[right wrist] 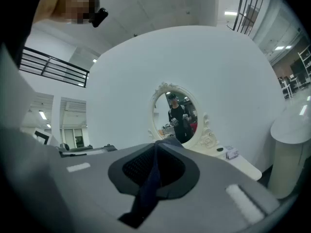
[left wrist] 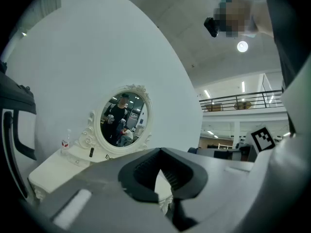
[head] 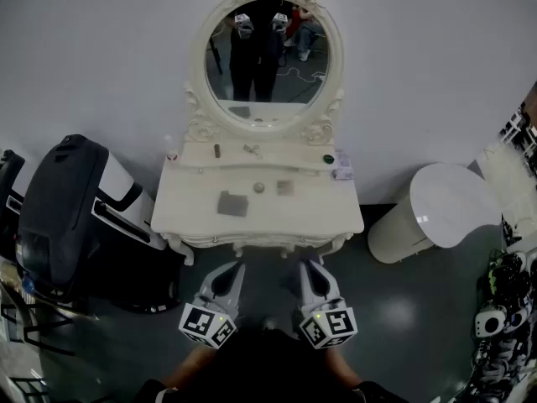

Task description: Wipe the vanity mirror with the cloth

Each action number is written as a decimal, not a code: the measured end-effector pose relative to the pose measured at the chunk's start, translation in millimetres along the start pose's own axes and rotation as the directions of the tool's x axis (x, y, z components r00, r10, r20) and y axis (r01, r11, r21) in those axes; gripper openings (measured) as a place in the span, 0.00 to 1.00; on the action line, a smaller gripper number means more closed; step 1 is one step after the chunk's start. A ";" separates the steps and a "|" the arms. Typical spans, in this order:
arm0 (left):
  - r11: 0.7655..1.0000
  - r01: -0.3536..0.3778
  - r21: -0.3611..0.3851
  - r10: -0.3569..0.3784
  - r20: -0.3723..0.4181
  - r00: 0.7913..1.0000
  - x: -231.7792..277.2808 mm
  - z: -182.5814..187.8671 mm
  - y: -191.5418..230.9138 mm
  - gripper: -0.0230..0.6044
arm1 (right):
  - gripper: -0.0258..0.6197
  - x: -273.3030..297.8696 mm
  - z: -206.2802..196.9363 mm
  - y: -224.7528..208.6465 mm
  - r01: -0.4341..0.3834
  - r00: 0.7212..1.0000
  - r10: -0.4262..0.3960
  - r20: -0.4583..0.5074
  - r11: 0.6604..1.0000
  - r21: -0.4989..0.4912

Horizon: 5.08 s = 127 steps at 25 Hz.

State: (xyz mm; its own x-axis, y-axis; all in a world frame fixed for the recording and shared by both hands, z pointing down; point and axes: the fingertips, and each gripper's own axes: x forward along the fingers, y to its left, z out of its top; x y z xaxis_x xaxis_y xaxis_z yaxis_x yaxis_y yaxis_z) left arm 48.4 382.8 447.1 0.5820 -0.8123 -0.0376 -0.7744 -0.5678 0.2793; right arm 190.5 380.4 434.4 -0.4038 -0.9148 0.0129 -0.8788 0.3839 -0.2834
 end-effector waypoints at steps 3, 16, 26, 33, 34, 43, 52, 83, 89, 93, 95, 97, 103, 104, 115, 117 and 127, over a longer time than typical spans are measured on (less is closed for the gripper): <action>1.000 -0.005 -0.001 0.005 0.003 1.000 0.6 1.9 -2.0 0.04 | 0.08 -0.8 0.7 -2.1 -0.003 1.000 0.003 0.000 1.000 -0.004; 0.999 -0.027 0.019 0.027 0.005 1.000 7.4 -0.9 -15.6 0.04 | 0.08 -8.1 5.4 -17.1 -0.017 1.000 0.017 0.010 1.000 0.023; 0.993 -0.115 0.027 0.113 0.058 0.992 16.0 10.9 -9.6 0.04 | 0.08 -2.7 15.7 -48.2 -0.043 0.998 0.041 0.047 0.999 0.030; 0.993 -0.117 -0.003 0.117 0.050 0.992 37.8 11.3 17.9 0.04 | 0.08 27.5 12.4 -65.4 -0.008 0.999 0.006 0.040 1.000 0.030; 0.993 -0.115 -0.005 0.115 0.051 0.992 43.7 12.3 24.1 0.04 | 0.08 34.3 14.2 -67.8 -0.002 0.999 0.001 0.044 1.000 0.028; 0.995 -0.103 0.005 0.102 0.075 0.992 113.5 45.7 102.4 0.04 | 0.08 130.2 25.6 -87.5 0.023 0.998 -0.026 0.063 0.999 0.035; 0.998 -0.055 -0.022 0.056 0.068 0.996 177.1 81.2 198.8 0.04 | 0.08 248.2 39.6 -91.0 0.076 0.993 -0.082 0.085 0.994 0.078; 0.999 0.013 -0.029 -0.009 0.124 0.992 402.0 178.3 273.9 0.04 | 0.08 465.1 211.1 -247.9 0.090 0.911 -0.140 0.387 0.985 0.146; 0.999 0.040 -0.027 -0.036 0.131 0.991 421.4 185.6 279.9 0.04 | 0.08 487.7 229.0 -268.2 0.087 0.881 -0.148 0.449 0.984 0.152; 0.998 0.059 -0.029 -0.055 0.129 0.990 429.4 186.2 286.2 0.04 | 0.08 496.5 236.3 -282.1 0.096 0.859 -0.169 0.483 0.980 0.172; 0.998 0.063 -0.032 -0.058 0.130 0.990 434.7 187.9 289.9 0.04 | 0.08 502.2 238.7 -291.0 0.103 0.854 -0.181 0.487 0.978 0.184; 0.998 0.061 -0.032 -0.057 0.129 0.990 438.5 189.4 293.7 0.04 | 0.08 507.9 240.9 -295.9 0.098 0.852 -0.182 0.492 0.976 0.192; 0.998 0.058 -0.039 -0.053 0.127 0.991 447.7 189.4 303.6 0.04 | 0.08 518.6 247.6 -292.2 0.030 0.832 -0.132 0.539 0.981 0.194; 0.997 0.060 -0.040 -0.055 0.126 0.991 449.0 189.0 303.8 0.04 | 0.08 519.0 248.8 -291.2 0.015 0.828 -0.122 0.547 0.981 0.196; 0.995 0.085 -0.059 -0.077 0.116 0.990 455.4 183.6 304.6 0.04 | 0.08 517.8 267.2 -284.5 -0.020 0.791 -0.099 0.604 0.982 0.188; 0.994 0.087 -0.063 -0.079 0.120 0.990 454.3 184.5 305.6 0.04 | 0.08 518.2 270.9 -281.6 -0.018 0.792 -0.095 0.603 0.984 0.178; 0.994 0.078 -0.073 -0.067 0.144 0.987 439.4 190.7 313.5 0.04 | 0.08 526.6 301.5 -251.0 -0.037 0.795 -0.033 0.606 0.994 0.103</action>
State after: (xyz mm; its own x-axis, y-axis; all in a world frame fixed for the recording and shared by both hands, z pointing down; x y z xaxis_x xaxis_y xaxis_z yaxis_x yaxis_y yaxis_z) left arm 14.0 -177.6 335.2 0.5911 -0.7830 -0.1937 -0.7061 -0.6184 0.3448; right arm 275.0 -235.6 223.2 -0.1382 -0.8161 -0.5611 -0.8325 0.4027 -0.3806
